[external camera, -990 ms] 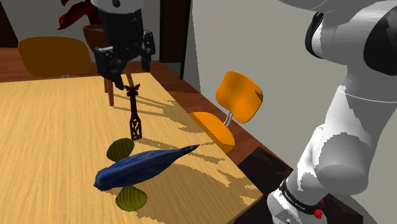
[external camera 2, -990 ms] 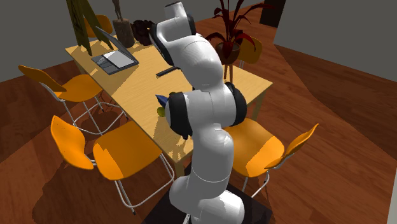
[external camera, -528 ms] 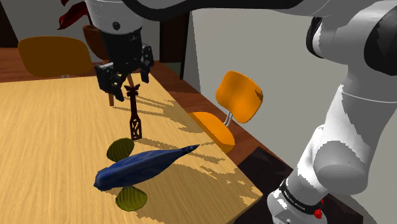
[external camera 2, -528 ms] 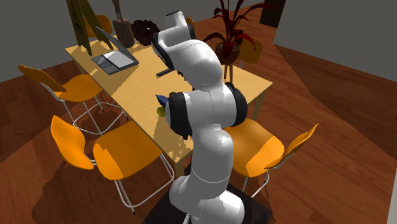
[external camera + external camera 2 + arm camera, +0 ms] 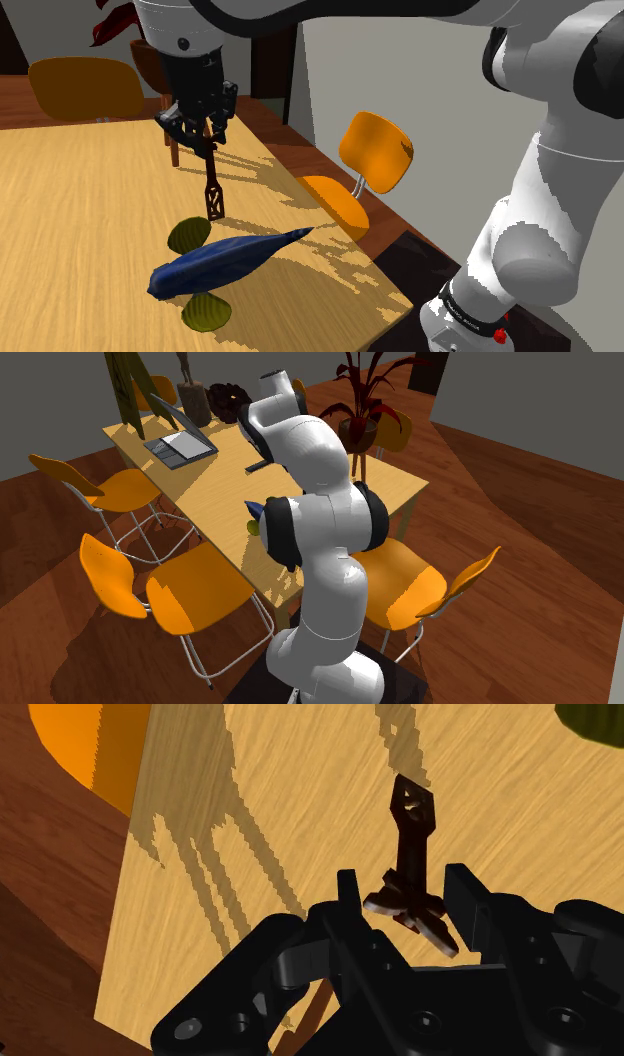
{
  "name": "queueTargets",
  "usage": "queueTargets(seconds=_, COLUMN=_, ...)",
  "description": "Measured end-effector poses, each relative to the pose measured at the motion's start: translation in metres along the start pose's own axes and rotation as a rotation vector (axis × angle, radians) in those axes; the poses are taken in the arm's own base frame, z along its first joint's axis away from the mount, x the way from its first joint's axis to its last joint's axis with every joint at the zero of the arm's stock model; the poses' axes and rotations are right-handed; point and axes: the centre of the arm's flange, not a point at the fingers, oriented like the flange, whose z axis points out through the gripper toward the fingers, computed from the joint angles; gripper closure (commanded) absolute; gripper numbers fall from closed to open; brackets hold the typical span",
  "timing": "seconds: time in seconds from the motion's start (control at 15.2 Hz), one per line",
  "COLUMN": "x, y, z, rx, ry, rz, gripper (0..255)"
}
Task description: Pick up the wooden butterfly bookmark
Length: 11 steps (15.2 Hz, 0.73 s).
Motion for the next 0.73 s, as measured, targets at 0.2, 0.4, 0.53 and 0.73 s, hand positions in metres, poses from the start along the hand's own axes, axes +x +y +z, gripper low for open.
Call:
queueTargets(seconds=0.2, x=0.000, y=0.000, z=0.000, rx=0.000, ry=0.000, rz=0.000, gripper=255)
queueTargets(seconds=0.4, x=0.002, y=0.002, z=-0.010, rx=-0.001, ry=-0.002, rz=0.000, gripper=255)
queueTargets(seconds=0.53, x=0.002, y=0.005, z=-0.019, rx=-0.001, ry=-0.002, rz=0.000, gripper=255)
queueTargets(seconds=0.73, x=0.003, y=0.008, z=-0.034, rx=-0.001, ry=-0.002, rz=0.000, gripper=255)
